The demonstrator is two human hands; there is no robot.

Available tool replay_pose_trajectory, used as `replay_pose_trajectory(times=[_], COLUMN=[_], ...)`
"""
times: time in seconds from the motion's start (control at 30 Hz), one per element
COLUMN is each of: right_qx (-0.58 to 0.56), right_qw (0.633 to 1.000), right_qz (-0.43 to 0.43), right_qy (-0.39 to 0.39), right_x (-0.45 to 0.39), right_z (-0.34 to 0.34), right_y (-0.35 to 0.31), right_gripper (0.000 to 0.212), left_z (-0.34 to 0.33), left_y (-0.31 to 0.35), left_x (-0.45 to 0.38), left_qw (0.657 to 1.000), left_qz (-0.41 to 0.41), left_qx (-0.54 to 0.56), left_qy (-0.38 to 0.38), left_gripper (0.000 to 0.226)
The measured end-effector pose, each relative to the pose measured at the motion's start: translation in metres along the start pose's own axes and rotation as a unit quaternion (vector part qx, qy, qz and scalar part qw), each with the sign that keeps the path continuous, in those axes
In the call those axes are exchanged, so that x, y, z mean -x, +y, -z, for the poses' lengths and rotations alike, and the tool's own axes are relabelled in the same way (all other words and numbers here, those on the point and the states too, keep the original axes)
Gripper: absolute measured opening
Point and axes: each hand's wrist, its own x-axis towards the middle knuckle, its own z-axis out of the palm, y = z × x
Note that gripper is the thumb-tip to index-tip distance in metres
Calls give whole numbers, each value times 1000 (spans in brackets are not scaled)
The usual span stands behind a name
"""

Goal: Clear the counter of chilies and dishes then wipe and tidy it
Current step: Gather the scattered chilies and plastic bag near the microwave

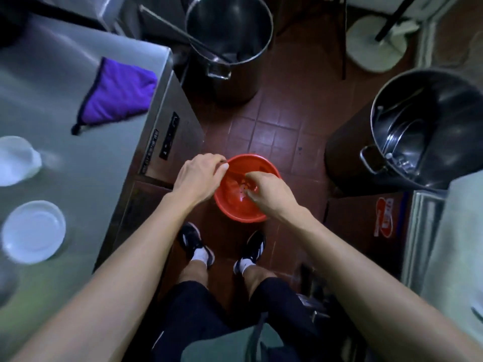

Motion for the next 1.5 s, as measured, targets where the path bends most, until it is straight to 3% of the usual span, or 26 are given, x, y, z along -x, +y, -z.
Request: replay_pose_trajectory(times=[0.47, 1.07, 1.5], right_qx=[74, 118, 116], right_qw=[983, 926, 873], right_qz=[166, 358, 470], right_qy=[16, -33, -60], right_x=[-3, 147, 286], right_z=[46, -69, -166], right_y=[-163, -387, -504], right_gripper=[48, 48, 45], left_z=[89, 97, 65], left_y=[-65, -172, -207], left_x=[137, 442, 654], left_qw=[980, 922, 846], left_qz=[127, 252, 358], left_qx=[23, 36, 62], left_qy=[151, 293, 391], left_gripper=[38, 38, 36])
